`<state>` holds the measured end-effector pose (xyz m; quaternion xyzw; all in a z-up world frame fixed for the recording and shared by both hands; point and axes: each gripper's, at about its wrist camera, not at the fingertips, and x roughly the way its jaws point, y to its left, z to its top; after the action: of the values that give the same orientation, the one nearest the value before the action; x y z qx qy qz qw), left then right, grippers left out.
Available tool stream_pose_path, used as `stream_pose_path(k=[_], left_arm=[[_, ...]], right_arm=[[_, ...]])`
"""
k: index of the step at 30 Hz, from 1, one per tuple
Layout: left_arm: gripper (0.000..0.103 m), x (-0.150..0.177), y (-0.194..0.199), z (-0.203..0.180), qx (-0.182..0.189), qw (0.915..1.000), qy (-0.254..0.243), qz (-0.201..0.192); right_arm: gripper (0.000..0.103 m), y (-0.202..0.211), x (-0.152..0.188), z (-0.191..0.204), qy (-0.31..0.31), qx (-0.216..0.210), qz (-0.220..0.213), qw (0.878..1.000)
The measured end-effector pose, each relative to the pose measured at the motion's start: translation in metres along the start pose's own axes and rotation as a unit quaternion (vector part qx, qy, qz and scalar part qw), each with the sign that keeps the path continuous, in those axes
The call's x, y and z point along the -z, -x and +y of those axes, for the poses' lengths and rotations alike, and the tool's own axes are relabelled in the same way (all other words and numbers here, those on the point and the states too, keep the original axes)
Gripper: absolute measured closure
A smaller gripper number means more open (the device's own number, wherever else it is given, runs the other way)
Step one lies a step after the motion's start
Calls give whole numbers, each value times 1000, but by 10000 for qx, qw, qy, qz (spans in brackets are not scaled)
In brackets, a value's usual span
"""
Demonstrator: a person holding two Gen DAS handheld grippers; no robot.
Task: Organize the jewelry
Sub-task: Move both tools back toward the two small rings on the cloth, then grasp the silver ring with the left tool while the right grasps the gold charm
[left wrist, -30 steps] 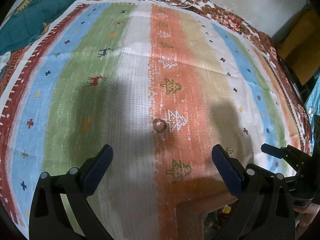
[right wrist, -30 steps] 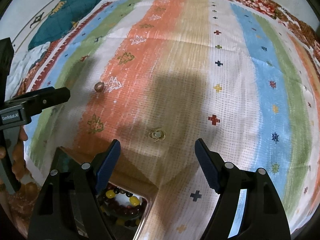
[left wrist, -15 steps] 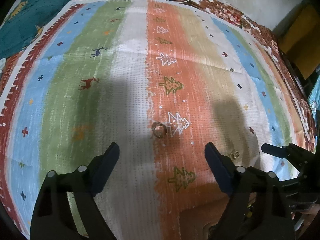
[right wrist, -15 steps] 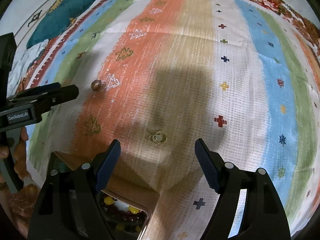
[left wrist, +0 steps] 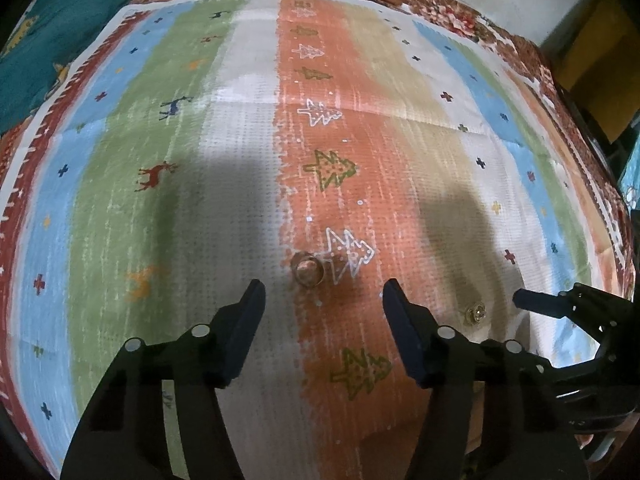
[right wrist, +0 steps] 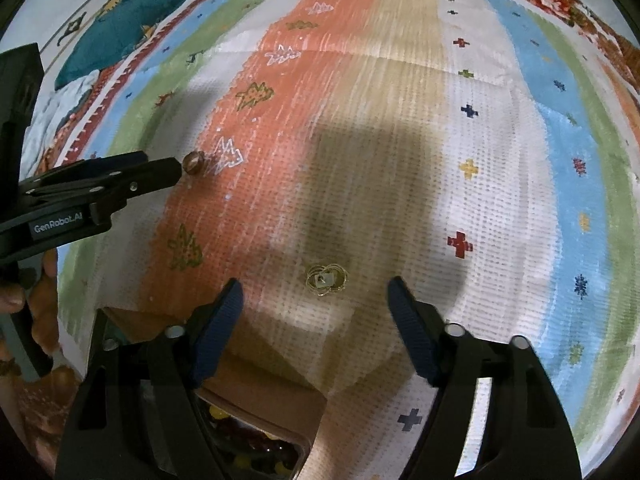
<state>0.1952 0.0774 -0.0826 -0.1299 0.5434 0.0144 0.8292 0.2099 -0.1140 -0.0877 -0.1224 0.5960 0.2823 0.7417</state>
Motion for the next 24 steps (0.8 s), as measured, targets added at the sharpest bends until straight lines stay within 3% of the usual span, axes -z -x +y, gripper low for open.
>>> stream_pose_path(k=[16,24], left_arm=[[68,-5,-26,0,-181,9995,-167,217],[68,-5,-28,-1,-188,9994,-188,212]], right_arm=[[44,-10,2,-5,-172,-167,225,9995],[46,-20,-5,-5,-157,-107,340,9992]])
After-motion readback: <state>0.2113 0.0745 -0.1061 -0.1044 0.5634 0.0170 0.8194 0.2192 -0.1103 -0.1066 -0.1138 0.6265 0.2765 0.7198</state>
